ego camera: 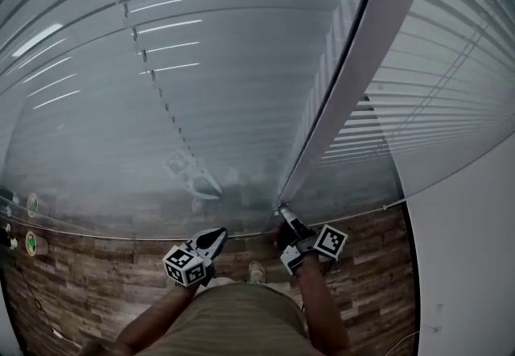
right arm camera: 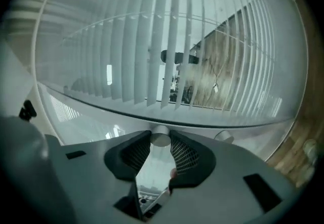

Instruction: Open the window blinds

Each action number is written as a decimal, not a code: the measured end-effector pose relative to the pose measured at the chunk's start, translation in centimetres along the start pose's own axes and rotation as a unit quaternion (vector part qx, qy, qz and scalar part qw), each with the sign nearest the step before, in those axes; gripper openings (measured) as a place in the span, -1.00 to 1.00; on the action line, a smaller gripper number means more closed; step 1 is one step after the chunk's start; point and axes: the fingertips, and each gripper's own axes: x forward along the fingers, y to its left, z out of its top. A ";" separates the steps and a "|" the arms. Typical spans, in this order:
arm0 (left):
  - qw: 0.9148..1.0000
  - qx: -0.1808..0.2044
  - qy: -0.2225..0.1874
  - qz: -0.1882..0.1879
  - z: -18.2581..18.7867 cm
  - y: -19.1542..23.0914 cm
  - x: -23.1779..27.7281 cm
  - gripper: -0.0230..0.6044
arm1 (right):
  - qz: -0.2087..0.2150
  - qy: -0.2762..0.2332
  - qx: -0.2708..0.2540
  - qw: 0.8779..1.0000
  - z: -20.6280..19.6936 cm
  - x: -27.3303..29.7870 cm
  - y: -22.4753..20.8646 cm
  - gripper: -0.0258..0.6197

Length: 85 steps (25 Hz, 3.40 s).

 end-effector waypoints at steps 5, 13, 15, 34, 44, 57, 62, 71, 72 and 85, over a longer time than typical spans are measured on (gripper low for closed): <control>1.000 0.003 0.002 -0.004 -0.7 0.9 -0.9 -0.88 | -0.127 -0.022 -0.381 0.915 -0.9 -1.1 0.7 -0.30; 1.000 0.000 0.002 -0.003 -0.6 1.8 -1.5 -0.88 | -0.234 -0.010 -0.686 0.689 -2.4 -0.4 1.8 -0.50; 1.000 0.000 0.001 -0.005 -0.7 1.8 -1.5 -0.88 | -0.241 -0.010 -0.702 0.670 -2.6 -0.3 1.7 -0.54; 1.000 -0.002 0.001 -0.001 -1.0 1.4 -1.6 -0.88 | -0.220 0.015 -0.685 0.695 -2.9 -0.7 1.8 -0.48; 1.000 -0.004 -0.001 0.003 -1.3 1.0 -1.6 -0.88 | -0.174 0.009 -0.410 0.895 -0.9 -1.4 0.4 -0.67; 1.000 -0.009 -0.002 0.007 -1.6 1.2 -1.9 -0.88 | -0.238 0.023 -0.721 0.650 -3.0 -1.0 1.4 -0.55; 1.000 -0.010 -0.002 0.008 -1.6 1.4 -1.7 -0.88 | -0.253 0.023 -0.749 0.612 -3.1 -0.8 1.1 -0.54; 1.000 -0.011 -0.008 0.014 -1.2 2.2 -1.7 -0.88 | -0.269 0.008 -0.768 0.581 -3.0 0.0 1.2 -0.52; 1.000 -0.011 -0.008 0.014 -1.2 2.3 -1.7 -0.88 | -0.260 0.001 -0.731 0.631 -2.7 -0.1 1.1 -0.53; 1.000 -0.012 -0.006 0.008 -1.2 1.9 -1.1 -0.88 | -0.237 0.012 -0.723 0.649 -2.2 -0.7 2.1 -0.42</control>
